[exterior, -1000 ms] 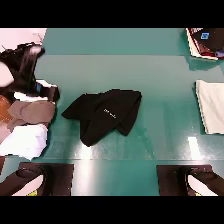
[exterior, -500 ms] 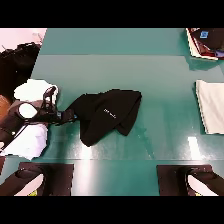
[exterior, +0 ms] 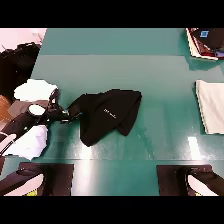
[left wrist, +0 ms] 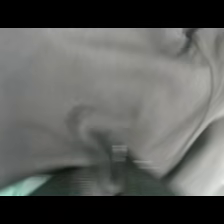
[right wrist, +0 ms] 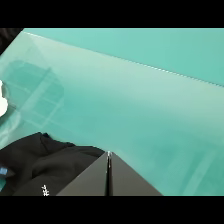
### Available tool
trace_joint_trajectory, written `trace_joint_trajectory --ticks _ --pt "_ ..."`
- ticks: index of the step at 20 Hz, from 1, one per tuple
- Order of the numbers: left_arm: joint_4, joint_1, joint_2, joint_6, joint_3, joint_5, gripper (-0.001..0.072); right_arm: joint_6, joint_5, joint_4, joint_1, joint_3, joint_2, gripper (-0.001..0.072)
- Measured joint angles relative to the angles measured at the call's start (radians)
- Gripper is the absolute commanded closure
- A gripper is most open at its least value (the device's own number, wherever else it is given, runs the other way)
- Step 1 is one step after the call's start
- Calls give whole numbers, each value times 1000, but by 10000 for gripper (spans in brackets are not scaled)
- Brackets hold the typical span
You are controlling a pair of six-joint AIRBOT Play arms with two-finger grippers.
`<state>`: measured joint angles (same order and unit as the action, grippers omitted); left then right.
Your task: Fold the shirts.
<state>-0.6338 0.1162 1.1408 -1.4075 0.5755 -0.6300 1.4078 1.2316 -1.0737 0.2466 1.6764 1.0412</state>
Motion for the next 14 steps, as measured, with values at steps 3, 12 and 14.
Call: trace_joint_trajectory --ticks 3,12,14 --pt "10 0 16 42 103 3 686 0 23 -1 -19 -63 0 694" --pt "-213 0 25 71 519 -126 686 5 19 62 -107 -621 84 205" --pt "-233 0 26 71 548 -135 686 -24 -39 139 -73 -705 161 210"
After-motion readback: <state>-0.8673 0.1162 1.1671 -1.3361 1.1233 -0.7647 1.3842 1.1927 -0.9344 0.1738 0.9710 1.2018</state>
